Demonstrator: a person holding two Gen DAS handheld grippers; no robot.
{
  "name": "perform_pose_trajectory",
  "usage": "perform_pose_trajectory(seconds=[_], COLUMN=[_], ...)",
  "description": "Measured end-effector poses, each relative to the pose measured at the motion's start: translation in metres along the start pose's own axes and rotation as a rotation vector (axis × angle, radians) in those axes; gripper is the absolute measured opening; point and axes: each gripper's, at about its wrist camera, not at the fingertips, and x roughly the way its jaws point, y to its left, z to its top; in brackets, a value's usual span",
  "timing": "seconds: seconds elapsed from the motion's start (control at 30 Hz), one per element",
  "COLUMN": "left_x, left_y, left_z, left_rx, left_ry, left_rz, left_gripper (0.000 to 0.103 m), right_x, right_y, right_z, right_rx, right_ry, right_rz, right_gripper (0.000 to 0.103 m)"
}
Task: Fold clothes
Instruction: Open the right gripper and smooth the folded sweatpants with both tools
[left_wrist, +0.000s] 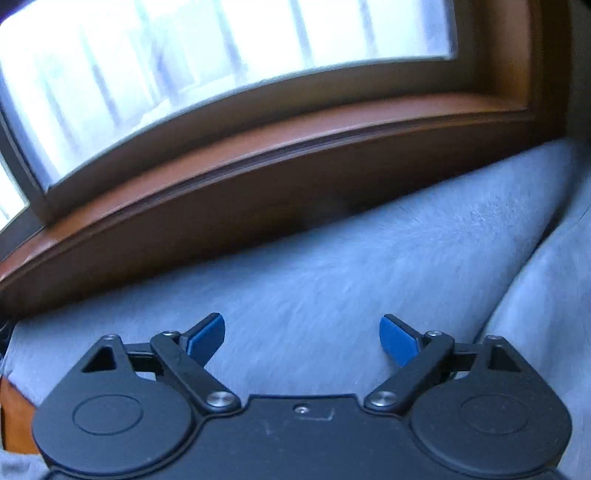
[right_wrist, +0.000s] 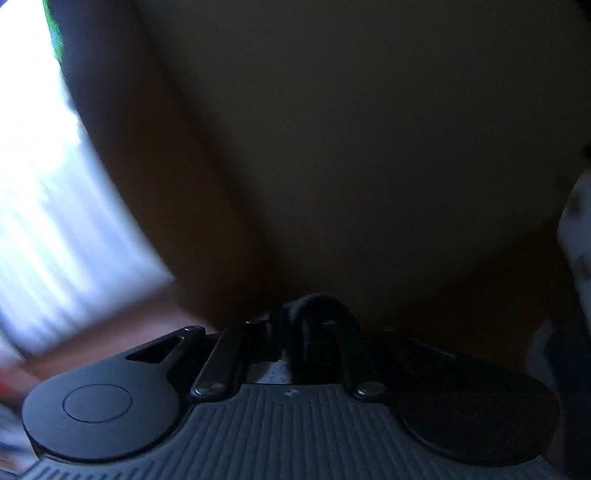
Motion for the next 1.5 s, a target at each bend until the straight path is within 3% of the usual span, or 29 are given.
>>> perform_pose_trajectory(seconds=[0.07,0.13,0.17,0.2,0.27,0.33,0.43,0.53,0.63,0.73,0.83,0.93,0.97,1.0,1.03,1.1,1.17,1.27,1.37,1.47,1.5], left_x=[-0.002,-0.007,-0.010,-0.012,-0.016,-0.017,-0.016,-0.023,-0.037,-0.045,-0.051,-0.058,-0.061,-0.063,-0.064,-0.065,-0.064,-0.056,-0.050,-0.048,-0.046], left_y=[0.011,0.028,0.037,0.046,0.066,0.090,0.126,0.150,0.161,0.156,0.149,0.142,0.142,0.146,0.150,0.159,0.168,0.184,0.203,0.223,0.228], left_z=[-0.007,-0.016,-0.021,-0.027,-0.039,-0.050,-0.062,-0.068,-0.077,-0.089,-0.101,-0.113,-0.116,-0.117,-0.118,-0.121,-0.124,-0.125,-0.122,-0.121,-0.121], left_rx=[-0.014,-0.034,-0.042,-0.052,-0.077,-0.120,-0.230,-0.365,-0.448,-0.442,-0.427,-0.411,-0.399,-0.382,-0.366,-0.346,-0.341,-0.332,-0.291,-0.230,-0.208], left_ry=[0.003,0.014,0.020,0.027,0.043,0.067,0.090,0.096,0.101,0.127,0.157,0.187,0.190,0.182,0.171,0.152,0.143,0.132,0.112,0.079,0.076], left_rz=[0.033,0.066,0.090,0.120,0.190,0.255,0.318,0.323,0.286,0.282,0.284,0.286,0.286,0.288,0.290,0.289,0.277,0.214,0.133,0.051,0.022], left_gripper=[0.090,0.090,0.090,0.091,0.092,0.092,0.092,0.092,0.092,0.092,0.092,0.092,0.092,0.092,0.092,0.092,0.092,0.092,0.092,0.092,0.092], right_x=[0.006,-0.019,-0.033,-0.050,-0.079,-0.087,-0.084,-0.082,-0.093,-0.104,-0.100,-0.087,-0.091,-0.096,-0.101,-0.124,-0.129,-0.133,-0.103,-0.063,-0.067], right_y=[0.014,0.034,0.045,0.057,0.082,0.109,0.132,0.130,0.118,0.103,0.094,0.092,0.098,0.104,0.111,0.141,0.183,0.247,0.304,0.342,0.344], right_z=[-0.011,-0.024,-0.031,-0.039,-0.060,-0.081,-0.119,-0.150,-0.167,-0.167,-0.160,-0.148,-0.142,-0.135,-0.129,-0.121,-0.123,-0.128,-0.149,-0.168,-0.175], right_rx=[-0.068,-0.139,-0.174,-0.196,-0.255,-0.325,-0.358,-0.388,-0.462,-0.489,-0.505,-0.513,-0.509,-0.505,-0.500,-0.518,-0.560,-0.624,-0.526,-0.337,-0.305], right_ry=[0.037,-0.005,-0.029,-0.053,-0.054,0.008,0.127,0.212,0.186,0.199,0.241,0.304,0.302,0.293,0.283,0.186,0.177,0.178,0.388,0.540,0.555], right_rz=[-0.085,-0.108,-0.117,-0.101,0.036,0.166,0.268,0.225,0.172,0.152,0.147,0.135,0.125,0.117,0.109,0.176,0.318,0.539,0.743,0.809,0.816], right_gripper=[0.026,0.052,0.072,0.080,0.081,0.081,0.081,0.078,0.078,0.082,0.103,0.103,0.099,0.084,0.078,0.082,0.089,0.088,0.077,0.076,0.076])
